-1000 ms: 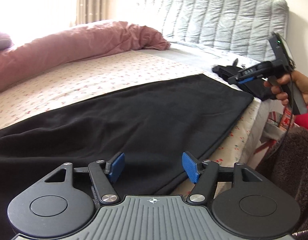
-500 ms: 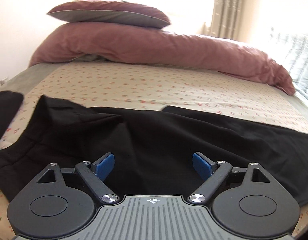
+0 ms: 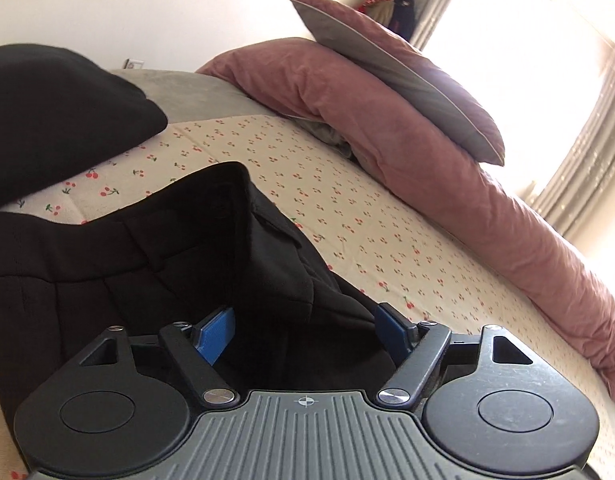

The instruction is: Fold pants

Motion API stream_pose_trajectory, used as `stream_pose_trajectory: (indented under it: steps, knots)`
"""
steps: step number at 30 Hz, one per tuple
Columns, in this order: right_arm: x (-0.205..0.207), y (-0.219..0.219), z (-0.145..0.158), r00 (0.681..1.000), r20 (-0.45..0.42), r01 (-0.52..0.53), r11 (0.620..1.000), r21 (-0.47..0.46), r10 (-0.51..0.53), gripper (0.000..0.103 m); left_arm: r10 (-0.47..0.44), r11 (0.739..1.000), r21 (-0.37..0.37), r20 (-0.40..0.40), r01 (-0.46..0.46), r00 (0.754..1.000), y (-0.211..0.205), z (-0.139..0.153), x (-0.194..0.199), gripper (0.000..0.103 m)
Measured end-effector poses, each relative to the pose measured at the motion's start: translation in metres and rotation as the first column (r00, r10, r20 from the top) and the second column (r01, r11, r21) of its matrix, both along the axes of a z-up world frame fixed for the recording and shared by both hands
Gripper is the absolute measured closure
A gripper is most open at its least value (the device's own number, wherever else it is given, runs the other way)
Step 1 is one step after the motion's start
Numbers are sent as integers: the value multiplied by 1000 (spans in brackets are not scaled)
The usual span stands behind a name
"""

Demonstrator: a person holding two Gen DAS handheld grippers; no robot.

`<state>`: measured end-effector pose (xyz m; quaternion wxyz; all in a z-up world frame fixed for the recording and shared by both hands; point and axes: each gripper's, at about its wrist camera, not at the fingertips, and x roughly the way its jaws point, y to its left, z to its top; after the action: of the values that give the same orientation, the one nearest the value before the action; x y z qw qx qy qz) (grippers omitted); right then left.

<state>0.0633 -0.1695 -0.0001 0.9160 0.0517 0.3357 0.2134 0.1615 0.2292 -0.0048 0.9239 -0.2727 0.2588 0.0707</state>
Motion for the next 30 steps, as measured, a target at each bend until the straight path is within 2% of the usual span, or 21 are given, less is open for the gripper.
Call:
stream_pose_trajectory:
  steps: [2,6,8,12,16,19,21,23,24,26,27,30]
  knots:
    - [-2,17,1,998,10,-69,998,-10,69,30,64,997,-48,-19,-64,998,7,-7,6,45]
    - [-2,44,1,985,9,-171,985,-20,171,30,142,985,-99,-14,-143,990,21,-13,7,61]
    - [-2,52,1,979,6,-204,979,-10,204,30,143,987,-80,7,-142,990,25,-8,3,82]
    - [3,71,4,961,3,-277,961,19,277,35,104,993,-56,13,-103,994,38,9,-9,84]
    - [1,91,5,938,0,-347,937,36,347,43,68,998,14,-16,-68,998,66,27,-28,84]
    - [-2,107,4,914,4,-405,914,14,405,52,90,993,75,-43,-87,995,93,30,-41,84]
    - [-4,115,2,900,-3,-436,900,-9,436,62,111,989,106,-77,-103,991,111,26,-45,84]
    - [-6,123,-2,887,-15,-462,886,-43,462,66,124,989,96,-116,-113,986,127,17,-47,86]
    - [-5,128,-3,879,-17,-477,877,-61,477,66,129,989,90,-135,-118,982,134,11,-47,92]
    - [-9,130,-2,862,-10,-506,859,-81,507,64,114,993,34,-174,-110,978,149,-2,-46,92]
    - [-9,132,-1,852,-8,-523,848,-89,524,63,107,994,2,-174,-108,979,153,-6,-47,92]
    - [-8,136,-1,838,-7,-541,830,-134,545,63,90,996,-11,-154,-93,984,156,-7,-48,92]
